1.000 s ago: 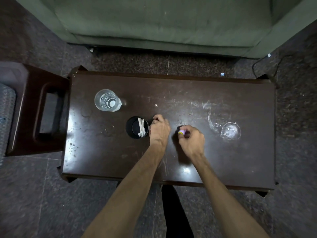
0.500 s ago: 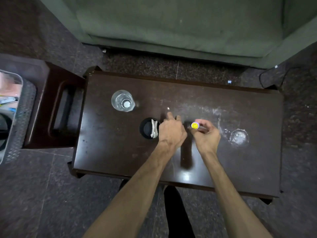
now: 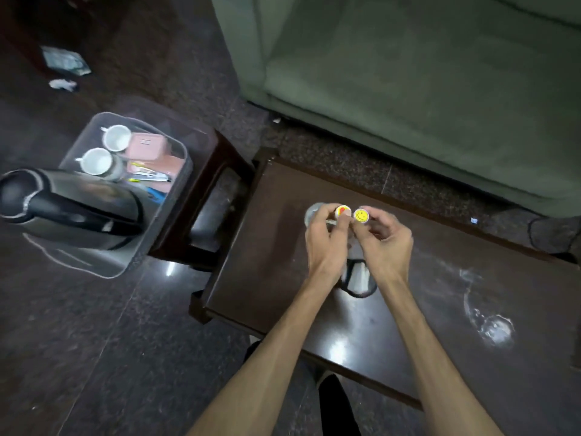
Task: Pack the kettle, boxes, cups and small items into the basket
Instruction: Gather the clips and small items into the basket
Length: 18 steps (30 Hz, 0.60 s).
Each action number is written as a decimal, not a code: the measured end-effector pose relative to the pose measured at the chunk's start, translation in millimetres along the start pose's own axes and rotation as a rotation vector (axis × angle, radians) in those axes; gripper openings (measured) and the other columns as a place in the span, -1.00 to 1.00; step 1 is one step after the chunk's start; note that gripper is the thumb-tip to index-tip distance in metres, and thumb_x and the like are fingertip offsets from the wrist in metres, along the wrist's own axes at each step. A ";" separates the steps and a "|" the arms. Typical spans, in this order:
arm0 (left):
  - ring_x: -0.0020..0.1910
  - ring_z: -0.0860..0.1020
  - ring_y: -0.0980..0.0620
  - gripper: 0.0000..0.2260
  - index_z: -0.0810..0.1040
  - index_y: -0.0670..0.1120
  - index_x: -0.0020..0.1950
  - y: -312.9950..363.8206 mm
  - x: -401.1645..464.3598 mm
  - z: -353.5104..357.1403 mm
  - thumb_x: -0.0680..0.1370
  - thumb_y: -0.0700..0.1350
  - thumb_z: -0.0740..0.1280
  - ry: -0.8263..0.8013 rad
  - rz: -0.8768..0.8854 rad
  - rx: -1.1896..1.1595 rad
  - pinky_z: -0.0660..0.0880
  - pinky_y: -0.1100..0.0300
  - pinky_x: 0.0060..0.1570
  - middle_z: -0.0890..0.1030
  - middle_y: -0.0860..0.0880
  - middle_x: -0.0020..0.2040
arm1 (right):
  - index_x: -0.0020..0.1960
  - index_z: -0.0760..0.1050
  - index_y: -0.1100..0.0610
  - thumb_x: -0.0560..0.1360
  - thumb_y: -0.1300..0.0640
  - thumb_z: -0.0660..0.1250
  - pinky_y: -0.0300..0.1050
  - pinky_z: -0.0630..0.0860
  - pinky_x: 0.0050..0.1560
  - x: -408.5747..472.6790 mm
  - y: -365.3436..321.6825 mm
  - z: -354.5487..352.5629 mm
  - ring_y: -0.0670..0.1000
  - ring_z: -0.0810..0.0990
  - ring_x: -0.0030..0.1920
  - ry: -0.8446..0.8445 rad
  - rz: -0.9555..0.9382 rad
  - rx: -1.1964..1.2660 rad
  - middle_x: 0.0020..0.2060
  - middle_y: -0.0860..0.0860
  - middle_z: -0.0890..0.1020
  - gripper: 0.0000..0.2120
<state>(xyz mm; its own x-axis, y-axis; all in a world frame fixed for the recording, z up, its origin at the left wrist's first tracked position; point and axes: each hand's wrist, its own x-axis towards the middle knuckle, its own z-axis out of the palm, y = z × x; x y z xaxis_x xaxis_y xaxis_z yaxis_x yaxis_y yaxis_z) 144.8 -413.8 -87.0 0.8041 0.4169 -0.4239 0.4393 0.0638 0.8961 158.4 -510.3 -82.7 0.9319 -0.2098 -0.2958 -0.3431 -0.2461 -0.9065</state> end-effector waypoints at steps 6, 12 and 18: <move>0.02 0.69 -0.16 -0.78 0.66 -0.19 0.18 16.8 51.0 -109.6 0.64 -0.30 0.25 0.141 -0.155 -0.295 0.66 -0.03 0.03 0.69 -0.19 0.14 | 0.03 0.70 0.00 0.47 0.19 0.55 -0.14 0.65 -0.07 -10.1 -44.9 116.2 -0.05 0.73 -0.13 -0.211 -0.083 -0.091 -0.03 -0.05 0.73 -0.83; -0.01 0.67 -0.08 -0.80 0.66 -0.28 0.13 23.6 93.4 -219.1 0.57 -0.38 0.30 0.340 -0.217 -0.449 0.64 0.20 -0.09 0.69 -0.21 -0.01 | 0.09 0.70 0.10 0.46 0.28 0.52 -0.14 0.69 -0.07 -23.6 -68.8 238.6 -0.02 0.73 -0.15 -0.388 -0.161 -0.134 -0.05 0.05 0.75 -0.77; 0.13 0.65 -0.32 -0.82 0.55 -0.31 0.21 16.7 129.5 -290.0 0.61 -0.35 0.33 0.577 -0.271 -0.720 0.67 -0.03 0.07 0.63 -0.42 0.18 | 0.05 0.70 0.03 0.40 0.18 0.49 -0.07 0.71 -0.14 -34.2 -86.6 336.0 -0.10 0.71 -0.20 -0.552 -0.342 -0.229 -0.07 -0.06 0.70 -0.77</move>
<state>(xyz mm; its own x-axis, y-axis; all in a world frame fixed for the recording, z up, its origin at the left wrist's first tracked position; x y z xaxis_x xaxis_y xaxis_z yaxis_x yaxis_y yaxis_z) 140.1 -95.8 -88.7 0.3059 0.6759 -0.6705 0.0752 0.6849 0.7247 195.7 -163.9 -95.3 0.8947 0.4131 -0.1698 0.0211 -0.4188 -0.9078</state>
